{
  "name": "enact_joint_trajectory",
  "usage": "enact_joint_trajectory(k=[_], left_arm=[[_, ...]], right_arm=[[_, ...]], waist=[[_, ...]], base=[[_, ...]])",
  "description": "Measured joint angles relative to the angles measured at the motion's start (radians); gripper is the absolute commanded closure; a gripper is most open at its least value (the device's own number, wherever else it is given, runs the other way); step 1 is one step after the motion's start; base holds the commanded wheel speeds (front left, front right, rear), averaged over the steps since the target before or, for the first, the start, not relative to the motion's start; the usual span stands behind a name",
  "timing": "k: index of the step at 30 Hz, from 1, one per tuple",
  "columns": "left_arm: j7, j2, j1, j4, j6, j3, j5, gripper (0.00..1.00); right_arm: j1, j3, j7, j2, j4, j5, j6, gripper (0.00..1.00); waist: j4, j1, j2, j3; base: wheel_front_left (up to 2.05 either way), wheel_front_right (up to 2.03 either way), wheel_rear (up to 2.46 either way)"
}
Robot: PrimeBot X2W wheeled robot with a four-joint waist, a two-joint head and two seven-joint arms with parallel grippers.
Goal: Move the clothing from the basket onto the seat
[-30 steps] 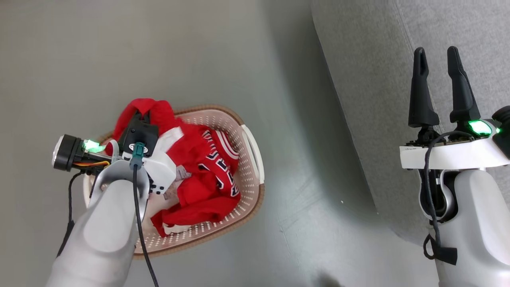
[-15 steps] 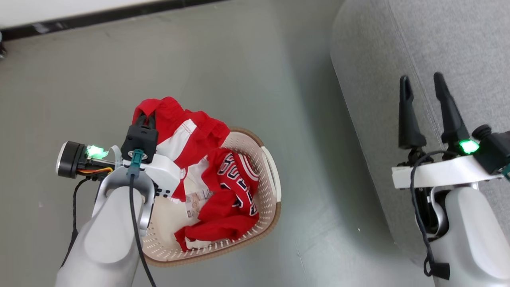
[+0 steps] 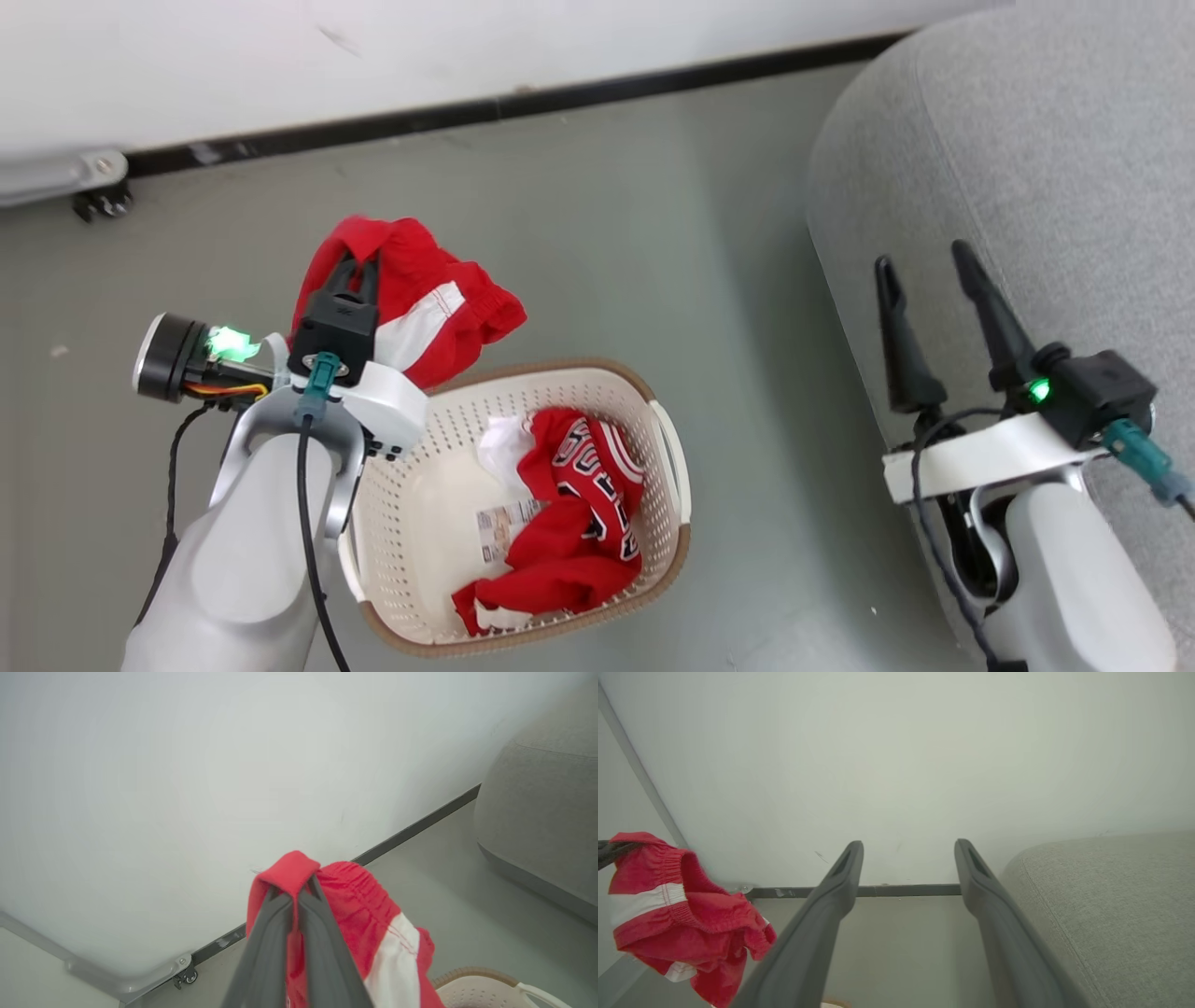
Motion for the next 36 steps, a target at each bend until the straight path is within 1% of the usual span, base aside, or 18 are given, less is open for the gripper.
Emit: enact_joint_trajectory(k=[3,7,10,16,19,26,29,31,32,36], left_arm=[[0.0,-0.001,0.0,-0.023,-0.016,-0.013,0.005,1.0],[0.0,-0.005,-0.002,-0.057,-0.047,-0.034,0.006,1.0],[0.0,-0.011,-0.007,-0.083,-0.07,-0.054,0.006,1.0],[-0.001,-0.017,-0.017,-0.126,-0.104,-0.077,0.007,1.0],[0.0,-0.02,-0.018,-0.151,-0.125,-0.09,0.007,1.0],[0.017,-0.025,-0.019,-0.185,-0.147,-0.104,0.007,1.0],[0.024,-0.025,-0.019,-0.191,-0.155,-0.106,0.006,1.0],[0.035,-0.024,-0.021,-0.201,-0.166,-0.106,0.005,1.0],[0.035,-0.024,-0.021,-0.201,-0.166,-0.106,0.005,1.0],[0.05,-0.024,-0.03,-0.223,-0.174,-0.108,0.003,1.0]], right_arm=[[0.012,0.017,0.0,-0.005,0.016,-0.011,0.0,0.0],[0.017,0.038,0.0,-0.014,0.038,-0.021,0.0,0.0],[0.027,0.05,0.0,-0.029,0.051,-0.036,0.0,0.0],[0.052,0.089,0.0,-0.058,0.087,-0.046,0.0,0.0],[0.057,0.141,0.003,-0.073,0.106,-0.053,0.0,0.0],[0.079,0.257,0.022,-0.096,0.138,-0.061,0.0,0.0],[0.079,0.284,0.022,-0.1,0.144,-0.062,0.0,0.0],[0.078,0.322,0.023,-0.103,0.147,-0.062,0.0,0.0],[0.078,0.322,0.023,-0.103,0.147,-0.062,0.0,0.0],[0.074,0.38,0.031,-0.1,0.158,-0.059,0.0,0.0]], waist=[[0.01,0.0,0.0,-0.029],[0.022,0.0,0.0,-0.068],[0.029,0.0,0.0,-0.097],[0.041,0.0,0.0,-0.151],[0.046,0.0,0.0,-0.184],[0.052,0.0,0.0,-0.235],[0.052,0.0,0.0,-0.247],[0.051,-0.0001,0.0,-0.264],[0.051,-0.0001,0.0,-0.264],[0.047,-0.0001,0.0,-0.287]], base=[[0.0,0.0,0.0],[0.0,0.0,0.0],[0.0,0.0,0.0],[0.0,0.0,0.0],[0.0,0.0,0.0],[0.0,0.0,0.0],[0.0,0.0,0.0],[0.0,0.0,0.0],[0.0,0.0,0.0],[0.0,0.0,0.0]])
